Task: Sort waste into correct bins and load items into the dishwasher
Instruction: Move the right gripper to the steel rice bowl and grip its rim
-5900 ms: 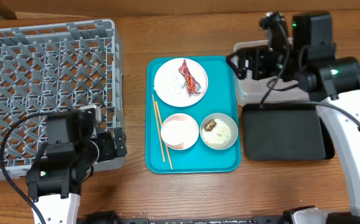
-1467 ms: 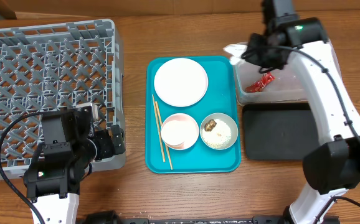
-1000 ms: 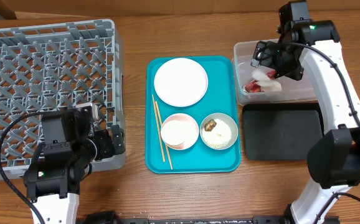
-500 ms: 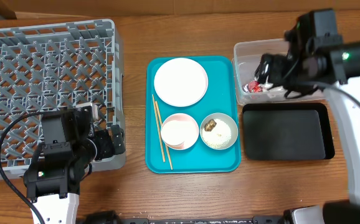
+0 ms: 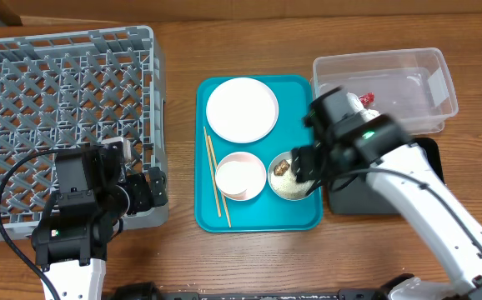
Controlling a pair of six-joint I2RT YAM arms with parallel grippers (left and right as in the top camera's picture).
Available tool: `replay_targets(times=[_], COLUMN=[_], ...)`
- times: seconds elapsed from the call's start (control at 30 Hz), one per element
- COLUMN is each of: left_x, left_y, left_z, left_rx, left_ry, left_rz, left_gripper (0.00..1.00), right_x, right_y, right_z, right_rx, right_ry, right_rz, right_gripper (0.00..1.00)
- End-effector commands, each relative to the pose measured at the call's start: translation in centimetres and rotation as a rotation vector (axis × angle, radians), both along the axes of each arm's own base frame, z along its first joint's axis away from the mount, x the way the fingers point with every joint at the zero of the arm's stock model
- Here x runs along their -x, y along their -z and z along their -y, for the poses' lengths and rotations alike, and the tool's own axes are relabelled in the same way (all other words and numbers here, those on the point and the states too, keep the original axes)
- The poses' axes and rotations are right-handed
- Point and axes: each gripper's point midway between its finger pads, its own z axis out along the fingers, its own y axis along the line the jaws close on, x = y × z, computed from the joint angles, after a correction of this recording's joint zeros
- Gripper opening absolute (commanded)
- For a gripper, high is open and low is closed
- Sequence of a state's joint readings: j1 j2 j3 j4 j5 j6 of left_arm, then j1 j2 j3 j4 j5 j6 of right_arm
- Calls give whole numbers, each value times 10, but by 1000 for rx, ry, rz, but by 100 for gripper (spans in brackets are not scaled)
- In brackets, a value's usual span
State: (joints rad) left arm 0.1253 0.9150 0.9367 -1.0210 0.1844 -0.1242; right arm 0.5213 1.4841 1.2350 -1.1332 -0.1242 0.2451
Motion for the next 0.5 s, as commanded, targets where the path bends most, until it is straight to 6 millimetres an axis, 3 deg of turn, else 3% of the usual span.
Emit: replay_targets(times=[0.0,0.2,0.47], left_x=[-4,-4,-3], left_y=[-10,-10,-9], left_z=[1,1,1], left_rx=[0,0,1], left_ry=[16,16,16], left_rz=[31,31,26], left_gripper=[100,100,100], right_x=[14,19,27], right_y=[20,50,67], right_z=[-12,-31,-38], right_rx=[16,7,3], right_ry=[-76,-220,-296], right_rz=[-2,76,95], right_gripper=[73,65,52])
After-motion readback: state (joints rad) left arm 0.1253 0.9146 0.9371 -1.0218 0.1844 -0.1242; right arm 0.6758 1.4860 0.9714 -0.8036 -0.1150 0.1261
